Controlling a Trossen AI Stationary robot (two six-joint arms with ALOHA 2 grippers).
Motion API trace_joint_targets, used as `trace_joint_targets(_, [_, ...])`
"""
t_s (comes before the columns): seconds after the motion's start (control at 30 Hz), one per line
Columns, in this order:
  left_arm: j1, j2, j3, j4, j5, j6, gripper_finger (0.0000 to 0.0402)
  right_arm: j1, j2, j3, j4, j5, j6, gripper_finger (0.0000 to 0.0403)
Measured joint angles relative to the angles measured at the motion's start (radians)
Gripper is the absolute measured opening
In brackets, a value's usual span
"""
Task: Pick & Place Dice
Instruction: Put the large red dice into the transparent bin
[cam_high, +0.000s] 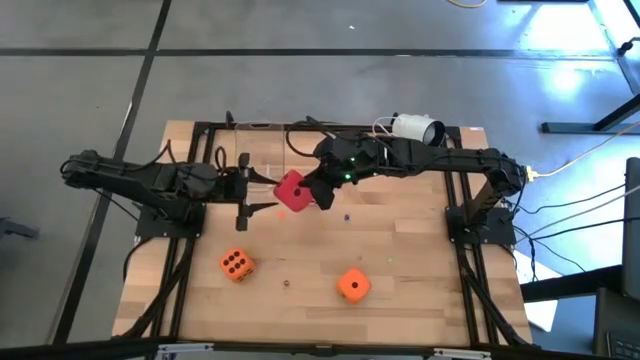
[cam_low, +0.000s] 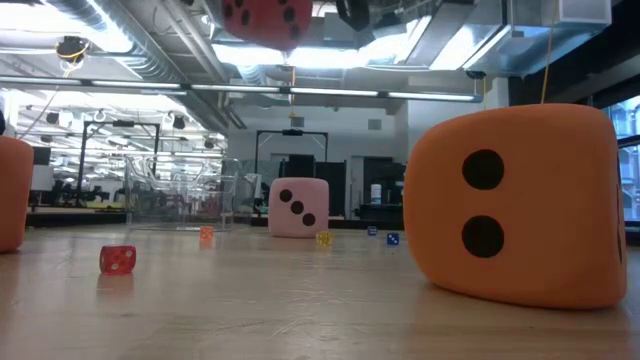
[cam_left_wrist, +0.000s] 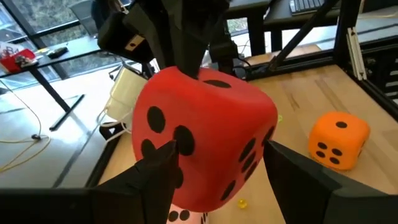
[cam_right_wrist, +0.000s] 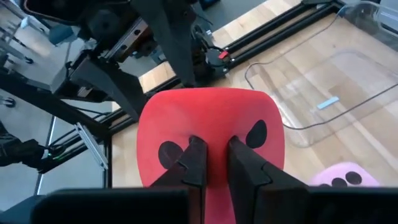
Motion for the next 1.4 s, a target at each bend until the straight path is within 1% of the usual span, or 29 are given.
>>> trace_joint_targets(0.33, [0.000,0.035,0.001,0.006,0.022,-0.003,0.0233,0.000,0.000,0.000,0.011,-0.028,0.001,0.0030])
trace_joint_targets(0.47, [0.000,0.049,0.001,0.013,0.022,-0.056,0.0233,0.000,0.000,0.000,0.011,-0.037,0.005,0.0029])
trace_joint_targets(0.6, [0.000,0.052,0.001,0.015,0.019,-0.082,0.0233,0.000,0.000,-0.001,0.013,-0.038,0.005,0.0015])
trace_joint_targets(0.73, [-0.002,0.053,0.000,0.026,-0.056,-0.071,0.0233,0.000,0.000,-0.001,0.022,-0.040,0.004,0.0015])
trace_joint_targets(0.8, [-0.002,0.053,0.000,0.027,-0.071,-0.066,0.0233,0.000,0.000,-0.001,0.025,-0.037,0.001,0.0013])
trace_joint_targets(1.0, [-0.002,0.053,0.000,0.040,-0.078,-0.011,0.0233,0.000,0.000,-0.001,0.053,-0.048,0.007,0.0010])
trace_joint_targets(1.13, [-0.002,0.052,0.000,0.043,-0.083,-0.004,0.0233,-0.001,0.000,-0.001,0.092,-0.060,0.024,0.0010])
trace_joint_targets(1.27, [-0.002,0.052,-0.001,0.065,-0.063,0.030,0.0232,0.000,-0.002,-0.001,0.115,-0.073,0.031,0.0006])
trace_joint_targets(1.33, [-0.009,0.052,-0.001,0.079,-0.060,0.034,0.0225,0.000,-0.003,0.000,0.116,-0.079,0.035,0.0006])
trace_joint_targets(1.4, [-0.021,0.052,-0.002,0.087,-0.066,0.034,0.0208,0.000,-0.003,0.000,0.119,-0.086,0.042,0.0006])
